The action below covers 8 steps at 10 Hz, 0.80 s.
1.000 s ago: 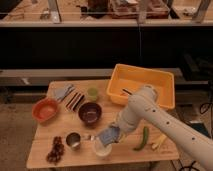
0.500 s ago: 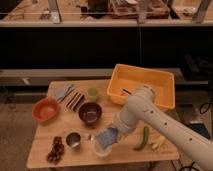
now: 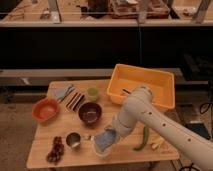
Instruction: Place sponge in paper cup
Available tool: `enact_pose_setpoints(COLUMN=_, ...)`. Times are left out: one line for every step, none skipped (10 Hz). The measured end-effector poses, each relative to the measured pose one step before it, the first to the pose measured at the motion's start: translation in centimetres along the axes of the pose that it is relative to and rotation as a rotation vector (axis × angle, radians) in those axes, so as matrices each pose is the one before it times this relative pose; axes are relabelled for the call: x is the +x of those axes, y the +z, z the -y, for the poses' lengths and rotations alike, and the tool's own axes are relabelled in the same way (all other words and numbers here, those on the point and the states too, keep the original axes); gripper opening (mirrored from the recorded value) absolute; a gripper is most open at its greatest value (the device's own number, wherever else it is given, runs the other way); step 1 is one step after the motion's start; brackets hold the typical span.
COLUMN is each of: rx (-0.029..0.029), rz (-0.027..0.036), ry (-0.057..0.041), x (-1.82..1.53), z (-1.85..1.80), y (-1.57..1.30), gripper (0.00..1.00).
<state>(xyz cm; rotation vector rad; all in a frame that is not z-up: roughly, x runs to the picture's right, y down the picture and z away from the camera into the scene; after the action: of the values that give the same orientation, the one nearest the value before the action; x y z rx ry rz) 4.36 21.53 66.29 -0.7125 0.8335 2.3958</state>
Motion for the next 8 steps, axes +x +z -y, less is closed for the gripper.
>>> enact_pose_setpoints(rx=0.00545, rz=-0.00043, ry=-0.00863, x=0.195, z=0.119, y=0.12, gripper=0.21)
enact_pose_setpoints(rx=0.0023, rz=-0.00086, ry=-0.00814, x=0.211, z=-0.095, y=0.053, gripper=0.21)
enact_pose_setpoints(rx=0.00024, rz=-0.00015, ry=-0.00045, x=0.017, z=-0.006, y=0.007, gripper=0.23)
enact_pose_setpoints(rx=-0.00011, rz=0.00002, ry=0.00037, x=-0.011, z=0.01, y=-0.001, gripper=0.32)
enact_pose_setpoints(rx=-0.0001, rz=-0.00016, ry=0.00065, x=-0.017, z=0.021, y=0.005, gripper=0.42)
enact_pose_setpoints(rx=0.0002, rz=-0.00041, ry=-0.00077, x=0.025, z=-0.021, y=0.022, gripper=0.51)
enact_pose_setpoints(rx=-0.00005, rz=-0.00001, ry=0.00007, x=-0.002, z=0.003, y=-0.002, gripper=0.6)
enact_pose_setpoints(rx=0.0001, rz=0.0001, ry=-0.00017, x=0.006, z=0.008, y=0.004, gripper=0.72)
